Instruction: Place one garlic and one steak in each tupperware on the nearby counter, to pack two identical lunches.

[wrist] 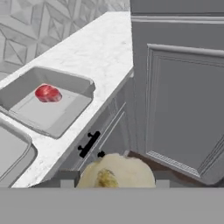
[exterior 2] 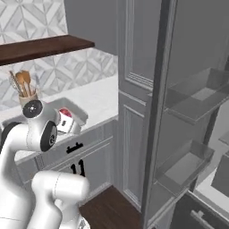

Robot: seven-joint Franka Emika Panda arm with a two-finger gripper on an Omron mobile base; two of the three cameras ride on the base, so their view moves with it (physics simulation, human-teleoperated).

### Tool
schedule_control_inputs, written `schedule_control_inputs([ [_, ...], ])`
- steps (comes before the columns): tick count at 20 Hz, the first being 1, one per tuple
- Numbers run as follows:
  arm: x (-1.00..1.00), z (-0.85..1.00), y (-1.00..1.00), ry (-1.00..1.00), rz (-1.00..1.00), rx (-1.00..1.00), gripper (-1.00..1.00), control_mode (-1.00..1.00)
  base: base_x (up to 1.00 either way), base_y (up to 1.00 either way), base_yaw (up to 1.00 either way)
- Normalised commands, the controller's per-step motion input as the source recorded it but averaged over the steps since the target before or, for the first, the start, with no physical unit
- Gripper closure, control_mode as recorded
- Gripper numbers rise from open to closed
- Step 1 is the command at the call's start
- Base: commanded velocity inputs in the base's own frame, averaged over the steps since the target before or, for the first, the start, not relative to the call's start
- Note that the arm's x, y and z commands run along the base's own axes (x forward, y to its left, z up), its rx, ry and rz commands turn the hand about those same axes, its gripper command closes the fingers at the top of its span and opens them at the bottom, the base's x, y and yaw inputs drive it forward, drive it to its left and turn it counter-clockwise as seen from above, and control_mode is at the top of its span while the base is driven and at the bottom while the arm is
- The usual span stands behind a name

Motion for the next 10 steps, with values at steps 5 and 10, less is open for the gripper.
schedule_control_inputs([
  [5, 0.00, 0.00, 0.00, 0.00, 0.00, 0.00, 1.00, 1.00, 1.00, 0.02, 0.45],
  [10, 0.00, 0.00, 0.00, 0.00, 0.00, 0.00, 1.00, 1.00, 0.99, 0.04, 0.48],
])
